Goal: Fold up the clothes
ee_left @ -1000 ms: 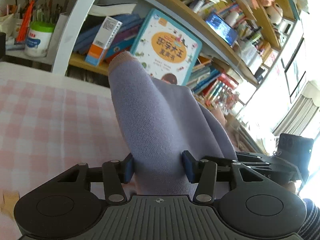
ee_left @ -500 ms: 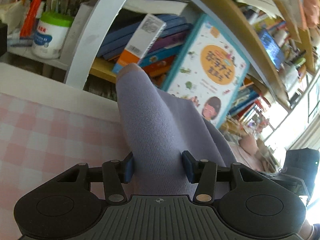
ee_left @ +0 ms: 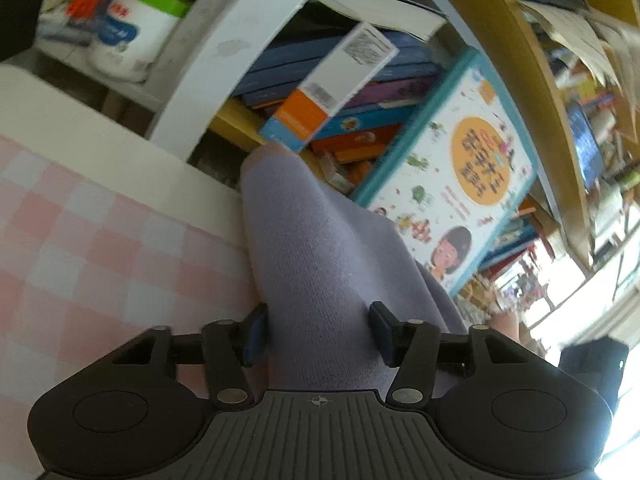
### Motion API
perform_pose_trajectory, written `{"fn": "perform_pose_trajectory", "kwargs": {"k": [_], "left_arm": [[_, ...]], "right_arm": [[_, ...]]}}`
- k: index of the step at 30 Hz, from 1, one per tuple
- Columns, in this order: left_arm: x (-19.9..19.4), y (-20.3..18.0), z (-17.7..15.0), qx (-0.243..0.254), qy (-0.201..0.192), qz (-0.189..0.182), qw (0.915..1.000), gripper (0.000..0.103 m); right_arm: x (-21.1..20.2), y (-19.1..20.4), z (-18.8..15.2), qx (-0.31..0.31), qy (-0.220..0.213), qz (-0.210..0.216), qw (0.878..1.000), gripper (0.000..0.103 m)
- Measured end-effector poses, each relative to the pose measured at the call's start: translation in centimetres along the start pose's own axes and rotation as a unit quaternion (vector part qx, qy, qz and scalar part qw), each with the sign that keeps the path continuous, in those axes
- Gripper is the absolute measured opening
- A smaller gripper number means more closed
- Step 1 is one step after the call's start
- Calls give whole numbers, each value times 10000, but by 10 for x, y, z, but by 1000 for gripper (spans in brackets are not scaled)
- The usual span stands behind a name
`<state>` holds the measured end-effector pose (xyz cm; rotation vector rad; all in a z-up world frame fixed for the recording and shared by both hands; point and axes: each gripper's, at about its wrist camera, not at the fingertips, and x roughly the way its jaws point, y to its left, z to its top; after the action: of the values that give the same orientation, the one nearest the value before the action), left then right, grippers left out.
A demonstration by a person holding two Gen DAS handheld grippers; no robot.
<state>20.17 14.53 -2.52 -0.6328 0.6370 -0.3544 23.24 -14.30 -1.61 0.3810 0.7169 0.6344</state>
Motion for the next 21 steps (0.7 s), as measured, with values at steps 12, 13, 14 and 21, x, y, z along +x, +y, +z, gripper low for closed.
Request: {"fn": "perform_pose_trajectory", "kwargs": {"k": [12,13,14,21], "left_arm": [[-69,-54,-32,1321,-972,844,9828,85],[-75,-59,-38,1421,-994,907,9807,86],[-80,-64,-44,1515,-1014,961,9785,87],[-101,-91,-87,1780,-1065,1083,9722,93]], "right_arm": [[-68,27,-30,-660,-887,-631,9919,77],[-75,31,-36,-770,-943,-713,9900,78],[-82,35,-41,-893,-989,-808,9878,78],[-116,54,-87,-1475,-1075,-1225,9755,88]]}}
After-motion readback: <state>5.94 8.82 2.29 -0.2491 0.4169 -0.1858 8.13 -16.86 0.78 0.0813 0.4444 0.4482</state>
